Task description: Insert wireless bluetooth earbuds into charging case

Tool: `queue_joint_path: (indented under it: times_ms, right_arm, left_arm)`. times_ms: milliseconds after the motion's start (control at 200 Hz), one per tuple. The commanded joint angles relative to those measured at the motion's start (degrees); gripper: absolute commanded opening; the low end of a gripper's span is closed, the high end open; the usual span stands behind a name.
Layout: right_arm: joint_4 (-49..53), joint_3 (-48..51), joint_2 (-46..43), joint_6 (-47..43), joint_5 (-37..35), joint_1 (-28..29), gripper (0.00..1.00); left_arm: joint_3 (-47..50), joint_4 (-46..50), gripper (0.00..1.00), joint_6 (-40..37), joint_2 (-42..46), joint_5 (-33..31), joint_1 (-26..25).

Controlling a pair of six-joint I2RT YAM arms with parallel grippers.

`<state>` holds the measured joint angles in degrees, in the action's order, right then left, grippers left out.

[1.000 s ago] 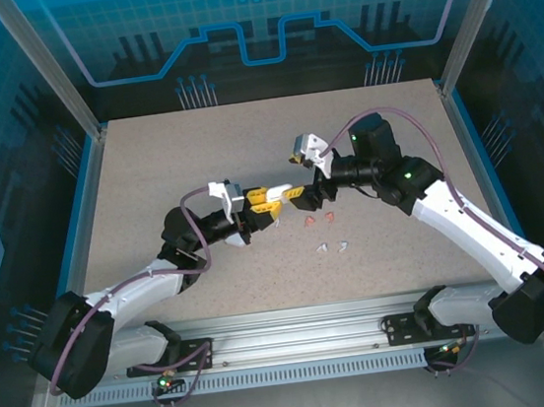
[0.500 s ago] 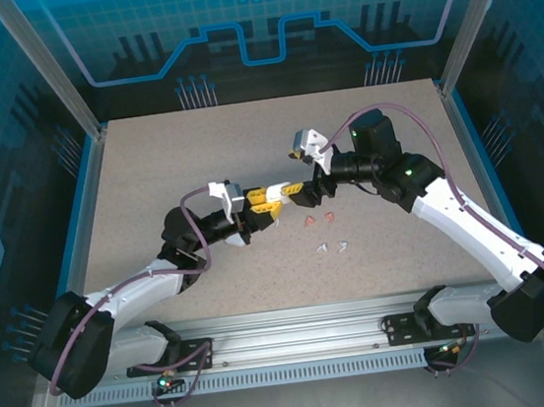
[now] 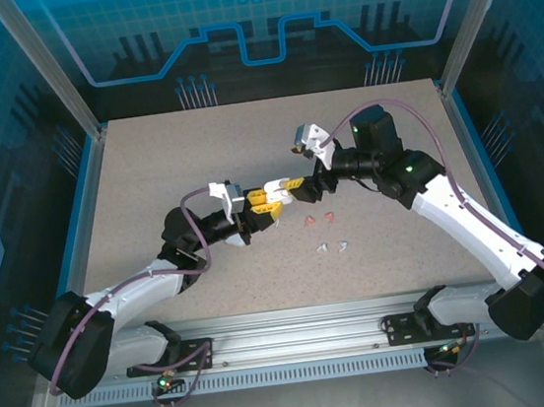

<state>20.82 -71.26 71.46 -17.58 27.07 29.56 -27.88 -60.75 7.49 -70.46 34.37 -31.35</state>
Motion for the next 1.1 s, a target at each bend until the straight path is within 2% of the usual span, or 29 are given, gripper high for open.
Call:
queue_joint_path:
  times_ms: [0, 115, 210, 375, 450, 550, 730, 971, 1091]
  right_arm:
    - [0.6, -1.3, -0.5, 0.9, 2.4, -0.7, 0.83]
    - [-1.0, 0.3, -2.7, 1.9, 4.7, -1.8, 0.84]
    - [-1.8, 1.6, -5.0, 4.2, 3.1, -2.6, 0.86]
    - [6.4, 0.7, -6.9, 10.7, -10.8, -2.9, 0.88]
    - [10.8, 0.9, -7.4, 14.4, -16.8, -3.3, 0.86]
    - [15.2, 3.0, -8.0, 21.0, -21.9, -3.7, 0.84]
    - [20.5, 9.1, -7.5, 32.2, -23.9, -4.2, 0.84]
    - [23.0, 15.7, -1.5, 37.5, -26.6, -4.4, 0.8]
    - [23.8, 17.3, 3.4, 37.4, -27.5, -4.3, 0.68]
  left_arm:
    - [1.0, -2.5, 0.0, -0.8, -0.3, 1.4, -0.2]
    - [1.1, -2.4, 0.0, -0.8, -0.3, 1.0, -0.2]
    - [1.5, -2.5, 0.01, -1.0, -0.2, 0.1, -0.2]
    - [3.3, -2.9, 0.0, -2.8, 1.5, -2.2, -0.2]
    - [4.4, -2.7, 0.0, -4.1, 2.6, -3.3, -0.3]
    - [5.3, -1.7, 0.0, -5.0, 4.6, -4.1, -0.3]
    - [5.4, 0.7, 0.0, -6.2, 7.8, -4.1, -0.3]
    - [5.3, 2.7, 0.0, -6.6, 11.1, -4.2, -0.2]
    - [5.4, 4.1, 0.0, -6.8, 12.3, -4.7, -0.3]
